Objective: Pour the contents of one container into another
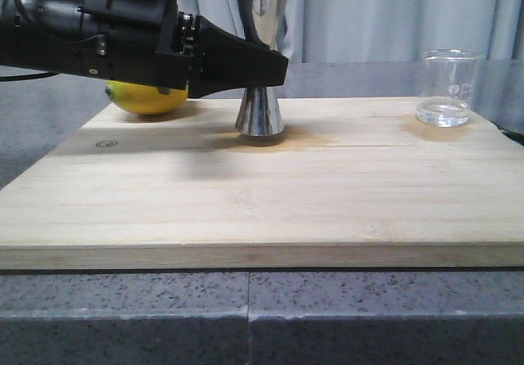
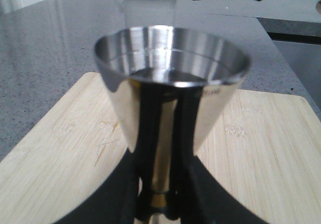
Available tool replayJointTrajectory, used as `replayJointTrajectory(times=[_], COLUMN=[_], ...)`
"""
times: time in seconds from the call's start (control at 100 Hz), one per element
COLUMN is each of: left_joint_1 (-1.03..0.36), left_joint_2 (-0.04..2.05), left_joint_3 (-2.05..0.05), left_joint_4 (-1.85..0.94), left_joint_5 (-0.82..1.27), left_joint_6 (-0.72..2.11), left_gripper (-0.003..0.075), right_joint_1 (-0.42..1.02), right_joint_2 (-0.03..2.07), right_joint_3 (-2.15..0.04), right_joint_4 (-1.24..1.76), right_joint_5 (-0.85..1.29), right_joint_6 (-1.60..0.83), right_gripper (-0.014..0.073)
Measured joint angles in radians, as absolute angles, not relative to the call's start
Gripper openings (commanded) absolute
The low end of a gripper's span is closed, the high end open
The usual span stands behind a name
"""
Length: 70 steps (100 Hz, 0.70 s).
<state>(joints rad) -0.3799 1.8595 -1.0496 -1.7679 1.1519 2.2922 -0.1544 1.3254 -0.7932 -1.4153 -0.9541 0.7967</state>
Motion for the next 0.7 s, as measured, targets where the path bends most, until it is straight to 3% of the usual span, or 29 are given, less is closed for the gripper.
replayJointTrajectory(times=[0.7], left_joint_1=[-0.380], left_joint_2=[1.863], left_joint_3=[-1.050], left_joint_4=[-1.767], left_joint_5=[1.100], left_joint_6=[2.294], left_gripper=[-0.0019], right_joint_1=[-0.154], right_joint_2=[1.324], right_joint_3=[-0.793], right_joint_4=[-1.416], right_joint_5=[-0.954], right_joint_6=[0.795], right_gripper=[0.0554])
